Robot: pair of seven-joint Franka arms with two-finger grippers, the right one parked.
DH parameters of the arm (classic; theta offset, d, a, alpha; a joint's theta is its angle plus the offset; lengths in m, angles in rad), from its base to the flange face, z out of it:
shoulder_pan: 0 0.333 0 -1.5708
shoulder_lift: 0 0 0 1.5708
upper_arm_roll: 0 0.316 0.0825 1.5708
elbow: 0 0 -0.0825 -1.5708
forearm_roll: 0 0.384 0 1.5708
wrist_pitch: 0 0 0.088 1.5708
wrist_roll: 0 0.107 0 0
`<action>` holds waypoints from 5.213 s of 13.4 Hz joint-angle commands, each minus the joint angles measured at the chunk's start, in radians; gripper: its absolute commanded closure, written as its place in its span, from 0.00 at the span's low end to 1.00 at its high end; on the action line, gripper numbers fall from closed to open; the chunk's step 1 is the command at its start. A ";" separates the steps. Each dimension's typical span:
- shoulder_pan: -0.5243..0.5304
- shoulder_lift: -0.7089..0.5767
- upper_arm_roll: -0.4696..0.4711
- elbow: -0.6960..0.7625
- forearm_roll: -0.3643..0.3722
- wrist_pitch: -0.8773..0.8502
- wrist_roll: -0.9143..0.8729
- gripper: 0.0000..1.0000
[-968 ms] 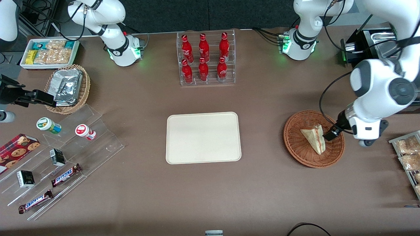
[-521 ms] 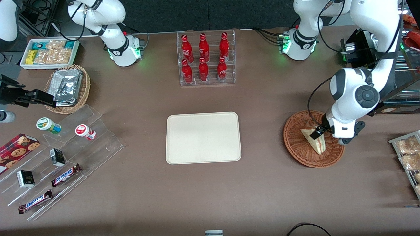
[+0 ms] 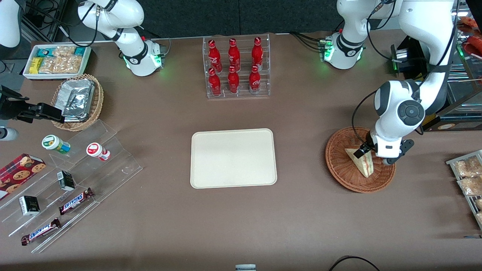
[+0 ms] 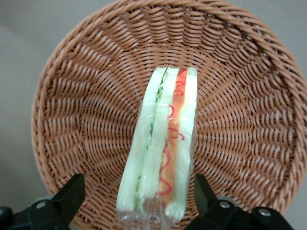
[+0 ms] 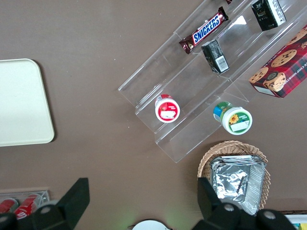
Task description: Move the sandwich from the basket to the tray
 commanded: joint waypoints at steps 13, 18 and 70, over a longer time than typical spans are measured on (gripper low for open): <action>-0.194 -0.061 -0.045 0.384 -0.030 -0.557 -0.035 1.00; -0.462 0.101 -0.053 0.635 -0.083 -0.548 -0.186 1.00; 0.078 -0.370 0.006 0.603 -0.104 -1.065 0.852 0.00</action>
